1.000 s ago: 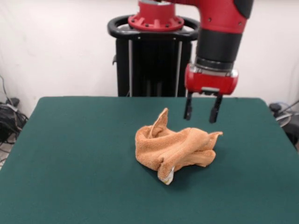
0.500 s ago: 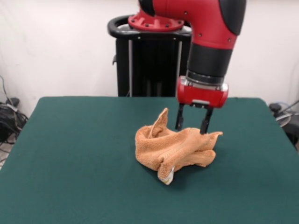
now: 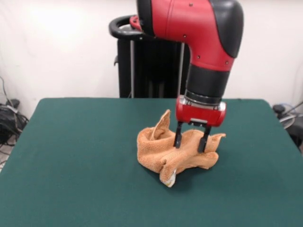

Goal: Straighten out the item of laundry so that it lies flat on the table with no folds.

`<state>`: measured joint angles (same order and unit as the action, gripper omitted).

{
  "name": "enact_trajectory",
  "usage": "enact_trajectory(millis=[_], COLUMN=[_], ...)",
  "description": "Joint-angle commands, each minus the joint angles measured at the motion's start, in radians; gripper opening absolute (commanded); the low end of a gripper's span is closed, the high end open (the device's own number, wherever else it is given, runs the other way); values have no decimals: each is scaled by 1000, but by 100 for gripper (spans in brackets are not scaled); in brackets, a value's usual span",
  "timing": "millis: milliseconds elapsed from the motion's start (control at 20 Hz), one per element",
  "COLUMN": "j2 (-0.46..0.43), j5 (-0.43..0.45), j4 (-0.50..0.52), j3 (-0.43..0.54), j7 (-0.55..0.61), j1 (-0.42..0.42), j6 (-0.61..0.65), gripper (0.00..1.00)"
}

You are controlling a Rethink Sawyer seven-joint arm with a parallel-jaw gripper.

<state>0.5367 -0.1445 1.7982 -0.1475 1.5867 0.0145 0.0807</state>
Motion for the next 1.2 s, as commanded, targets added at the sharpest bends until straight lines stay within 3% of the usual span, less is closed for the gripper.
enact_trajectory(millis=[50, 600, 850, 1050, 1100, 1200], j2=[-53, -69, -98, -116, -116, -111], j5=[-56, -63, -83, -95, -90, -93], j4=[-29, -44, -32, -39, -40, -31], j3=[17, 19, 137, 164, 163, 158], j7=[240, 232, 230, 225, 215, 227], j1=[27, 37, 86, 85, 81, 72], j6=[-46, -25, 38, 33, 19, -2], gripper=[100, 100, 100, 100, 0, 0])
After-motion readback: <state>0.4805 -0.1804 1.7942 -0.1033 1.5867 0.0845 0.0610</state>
